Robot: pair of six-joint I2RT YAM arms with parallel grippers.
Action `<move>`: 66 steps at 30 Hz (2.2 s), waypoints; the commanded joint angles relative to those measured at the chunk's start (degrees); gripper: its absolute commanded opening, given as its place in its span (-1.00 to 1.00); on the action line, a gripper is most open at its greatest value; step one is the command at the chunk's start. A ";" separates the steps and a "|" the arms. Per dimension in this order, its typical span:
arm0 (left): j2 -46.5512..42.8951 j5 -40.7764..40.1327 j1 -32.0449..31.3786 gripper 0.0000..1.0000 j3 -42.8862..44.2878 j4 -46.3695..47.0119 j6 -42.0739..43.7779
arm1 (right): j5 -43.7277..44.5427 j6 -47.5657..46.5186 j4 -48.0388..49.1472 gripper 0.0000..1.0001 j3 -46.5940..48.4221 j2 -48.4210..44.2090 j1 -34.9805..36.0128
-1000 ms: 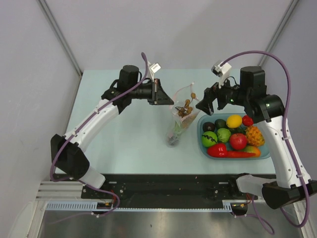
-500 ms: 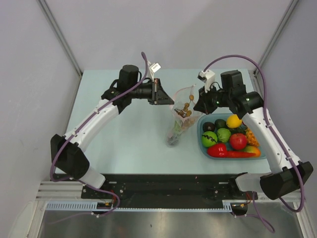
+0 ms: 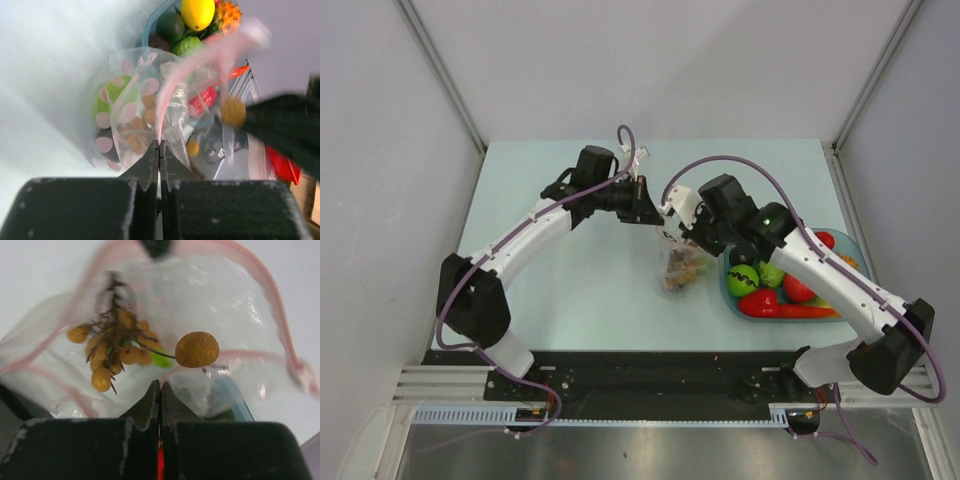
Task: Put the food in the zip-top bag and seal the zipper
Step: Place the fake fruit in the zipper food storage bag.
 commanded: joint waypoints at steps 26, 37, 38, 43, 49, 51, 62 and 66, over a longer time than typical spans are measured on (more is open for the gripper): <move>-9.84 1.05 -1.51 -0.99 2.10 -0.70 11.52 | -9.85 5.70 7.97 -1.00 1.17 -9.69 -5.78; -13.62 3.41 -1.85 0.20 4.30 5.79 17.15 | -18.47 10.64 8.85 -1.00 -0.15 -9.25 -16.59; -13.63 5.77 -2.03 0.25 4.47 7.80 18.90 | -18.56 10.64 8.76 -1.00 -0.06 -9.16 -16.77; -11.44 3.87 -7.39 0.25 6.41 9.92 26.90 | -20.14 10.55 8.94 -1.00 0.21 -9.51 -17.12; -8.62 1.49 -10.29 0.21 5.62 19.15 30.42 | -21.28 10.64 8.85 -1.00 0.12 -9.95 -17.12; -6.86 1.23 -11.08 0.20 6.93 19.51 31.13 | -21.55 10.64 8.76 -1.00 0.12 -9.95 -17.04; -4.05 -0.18 -13.28 0.13 6.85 21.62 34.73 | -22.78 9.84 8.50 -1.00 0.65 -10.04 -16.24; -3.78 0.61 -13.28 -0.19 7.02 22.32 34.21 | -22.78 10.02 8.59 -1.00 0.47 -9.69 -16.16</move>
